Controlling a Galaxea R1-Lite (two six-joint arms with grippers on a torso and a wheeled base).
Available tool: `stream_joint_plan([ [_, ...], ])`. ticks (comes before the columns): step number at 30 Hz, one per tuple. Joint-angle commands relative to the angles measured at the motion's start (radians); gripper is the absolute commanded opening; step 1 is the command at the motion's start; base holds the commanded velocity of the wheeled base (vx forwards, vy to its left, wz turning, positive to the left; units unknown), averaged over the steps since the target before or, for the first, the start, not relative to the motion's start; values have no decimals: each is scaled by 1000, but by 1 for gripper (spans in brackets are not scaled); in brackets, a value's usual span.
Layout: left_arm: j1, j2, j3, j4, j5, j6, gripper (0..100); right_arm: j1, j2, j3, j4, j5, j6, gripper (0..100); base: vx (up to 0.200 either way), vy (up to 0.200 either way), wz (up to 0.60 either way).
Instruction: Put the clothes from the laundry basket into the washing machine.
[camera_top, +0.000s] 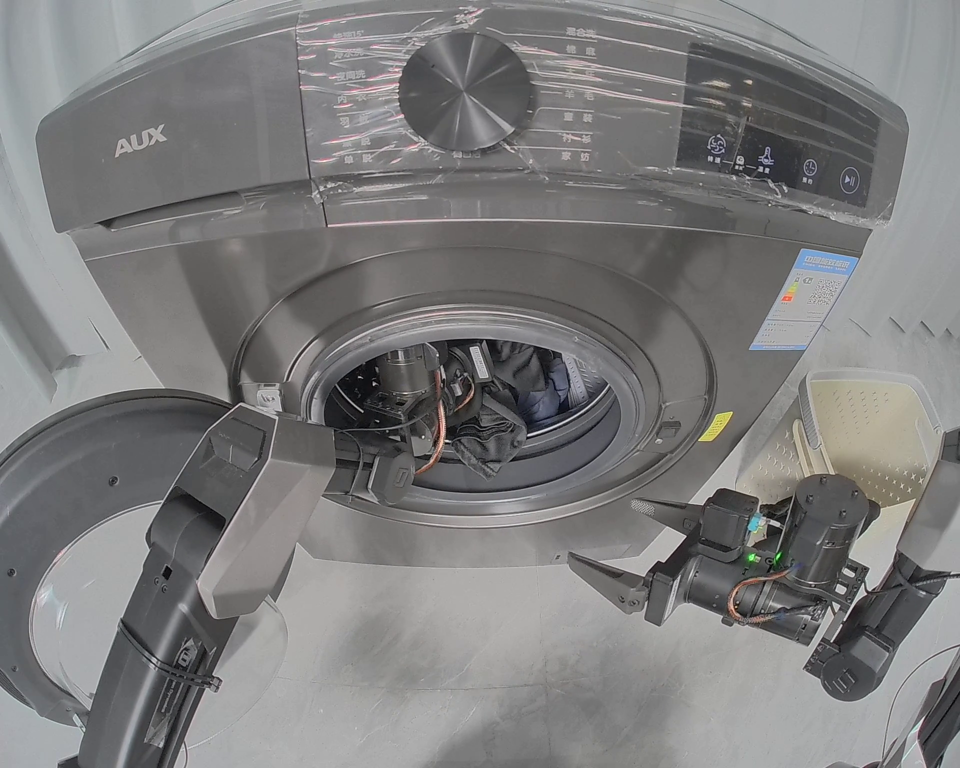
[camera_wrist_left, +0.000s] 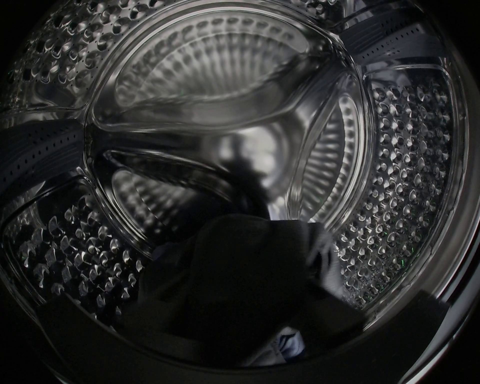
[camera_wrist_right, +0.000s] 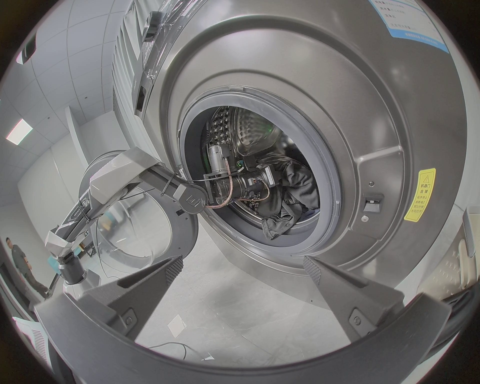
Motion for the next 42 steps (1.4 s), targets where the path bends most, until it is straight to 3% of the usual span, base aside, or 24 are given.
stream_joint_plan([
  [1,-7,-52,101,27,-6,-1,100,1,7,-2,-1,1,0,100,0,0,0],
  [3,-22,-117,208,63,-34,3,100,1,7,-2,-1,0,0,100,0,0,0],
  [5,-39,-175,320,89,-92,4,100,1,7,-2,-1,1,0,100,0,0,0],
  [8,-57,-233,431,109,-135,27,100,1,7,-2,-1,1,0,100,0,0,0],
  [13,-60,-230,492,98,-143,79,100,1,7,-2,-1,0,0,100,0,0,0],
  [24,-59,-192,501,98,-144,110,100,7,7,-3,-1,0,0,100,0,0,0],
  [25,-59,-186,498,98,-146,118,0,7,7,-5,-1,0,0,100,0,0,0],
  [37,-60,-163,469,86,-143,121,0,5,2,-12,-1,0,0,100,0,0,0],
  [42,-54,-151,328,86,-123,104,0,4,5,-32,-1,-2,0,100,0,0,0],
])
